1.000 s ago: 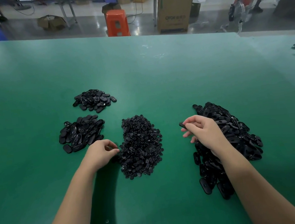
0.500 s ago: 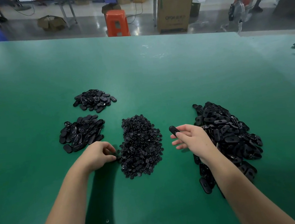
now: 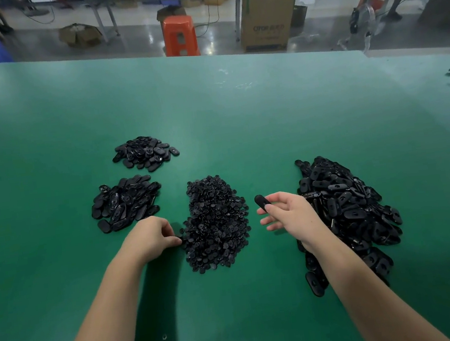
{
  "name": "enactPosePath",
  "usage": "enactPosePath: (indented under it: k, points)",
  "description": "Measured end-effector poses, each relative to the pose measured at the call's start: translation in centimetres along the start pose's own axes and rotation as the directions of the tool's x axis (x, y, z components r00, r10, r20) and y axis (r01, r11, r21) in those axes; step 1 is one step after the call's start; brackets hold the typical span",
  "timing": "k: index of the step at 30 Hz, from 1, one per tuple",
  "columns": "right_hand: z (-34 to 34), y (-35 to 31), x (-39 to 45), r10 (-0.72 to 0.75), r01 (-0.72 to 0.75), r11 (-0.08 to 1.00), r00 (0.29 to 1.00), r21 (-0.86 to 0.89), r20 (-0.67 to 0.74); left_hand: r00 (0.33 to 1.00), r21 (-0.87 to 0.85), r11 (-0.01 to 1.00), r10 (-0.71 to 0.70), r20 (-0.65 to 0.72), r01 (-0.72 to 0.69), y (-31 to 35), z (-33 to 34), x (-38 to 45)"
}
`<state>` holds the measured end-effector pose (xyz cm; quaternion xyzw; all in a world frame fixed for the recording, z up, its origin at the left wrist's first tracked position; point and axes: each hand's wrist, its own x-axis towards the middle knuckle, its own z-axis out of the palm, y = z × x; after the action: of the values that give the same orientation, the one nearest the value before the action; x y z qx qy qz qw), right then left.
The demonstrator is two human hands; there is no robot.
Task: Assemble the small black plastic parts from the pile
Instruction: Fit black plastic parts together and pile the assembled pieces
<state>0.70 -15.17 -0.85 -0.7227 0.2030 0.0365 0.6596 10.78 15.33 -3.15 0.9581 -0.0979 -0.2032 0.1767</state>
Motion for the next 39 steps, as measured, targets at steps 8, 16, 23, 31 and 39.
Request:
enactPosePath:
  k: [8,16,23,31,39]
  points:
    - [0.3,0.0,-0.3,0.013,-0.013,1.000,1.000,0.009,0.002,0.998,-0.051,0.997,0.056,0.025,-0.055,-0.7,-0.1,-0.5]
    - [1.2,-0.4,-0.7,0.027,-0.027,0.998,1.000,0.055,0.003,0.985,-0.651,0.741,0.080,-0.155,-0.163,1.6,-0.2,-1.0]
    - [1.9,-1.1,-1.1,0.038,-0.045,0.985,0.998,0.167,0.042,0.988,-0.925,0.352,0.104,-0.115,-0.144,7.7,1.7,-1.1]
    - [2.1,-1.7,-1.6,0.024,-0.026,0.971,1.000,0.236,0.012,0.998,-0.989,0.145,0.062,-0.007,-0.016,12.1,3.2,-1.5]
    - [1.9,-1.1,-1.3,-0.058,0.067,0.990,0.996,0.124,-0.072,0.996,-0.995,0.100,0.083,0.019,0.011,13.1,3.5,-1.7]
